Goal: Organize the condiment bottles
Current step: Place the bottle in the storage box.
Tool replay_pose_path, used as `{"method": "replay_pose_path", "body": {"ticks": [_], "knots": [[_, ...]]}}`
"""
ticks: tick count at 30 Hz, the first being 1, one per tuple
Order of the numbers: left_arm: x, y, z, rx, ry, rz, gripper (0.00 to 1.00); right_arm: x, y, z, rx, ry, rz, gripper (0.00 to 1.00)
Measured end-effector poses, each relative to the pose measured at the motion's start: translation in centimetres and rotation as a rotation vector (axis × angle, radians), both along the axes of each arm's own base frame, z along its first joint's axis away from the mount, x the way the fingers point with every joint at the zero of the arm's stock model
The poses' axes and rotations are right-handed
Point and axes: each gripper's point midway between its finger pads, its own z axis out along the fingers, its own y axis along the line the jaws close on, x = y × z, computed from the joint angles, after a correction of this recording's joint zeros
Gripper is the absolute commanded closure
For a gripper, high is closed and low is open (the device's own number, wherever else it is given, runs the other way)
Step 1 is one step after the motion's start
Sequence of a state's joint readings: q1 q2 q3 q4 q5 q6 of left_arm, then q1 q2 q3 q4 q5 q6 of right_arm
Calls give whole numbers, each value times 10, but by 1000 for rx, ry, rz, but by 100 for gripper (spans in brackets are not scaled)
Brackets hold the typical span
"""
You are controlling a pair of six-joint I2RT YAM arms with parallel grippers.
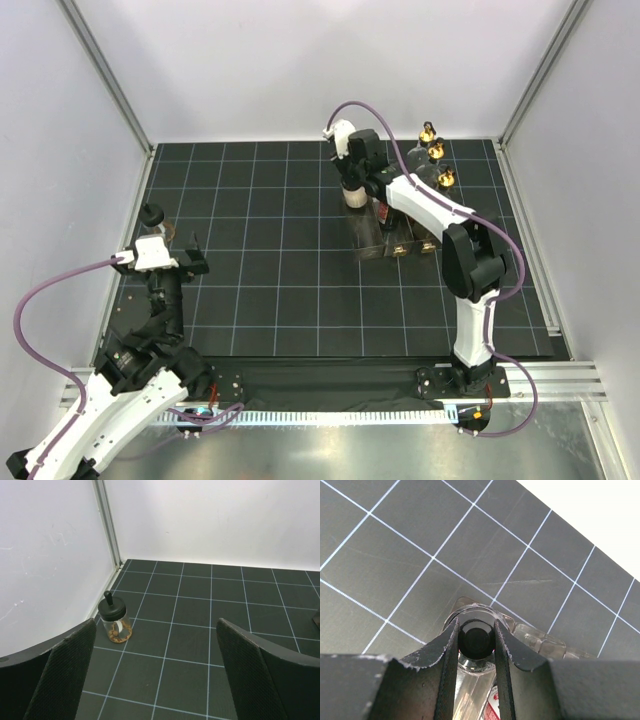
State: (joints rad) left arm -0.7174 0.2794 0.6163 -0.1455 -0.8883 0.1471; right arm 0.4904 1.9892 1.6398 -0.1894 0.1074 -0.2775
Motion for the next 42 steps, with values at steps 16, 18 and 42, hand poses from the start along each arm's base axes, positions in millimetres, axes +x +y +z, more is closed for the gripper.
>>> {"method": "replay_pose_path", "body": {"ticks": [16,18,42], "knots": [[1,-2,-1,5,5,-6,0,8,-6,-7,3,-10,-34,28],[1,-2,-1,6,5,-7,0,8,-6,-7,4,-11,-32,27],[13,-23,-16,64,73,-72,0,-152,27,101,125,-56,610,9]]}}
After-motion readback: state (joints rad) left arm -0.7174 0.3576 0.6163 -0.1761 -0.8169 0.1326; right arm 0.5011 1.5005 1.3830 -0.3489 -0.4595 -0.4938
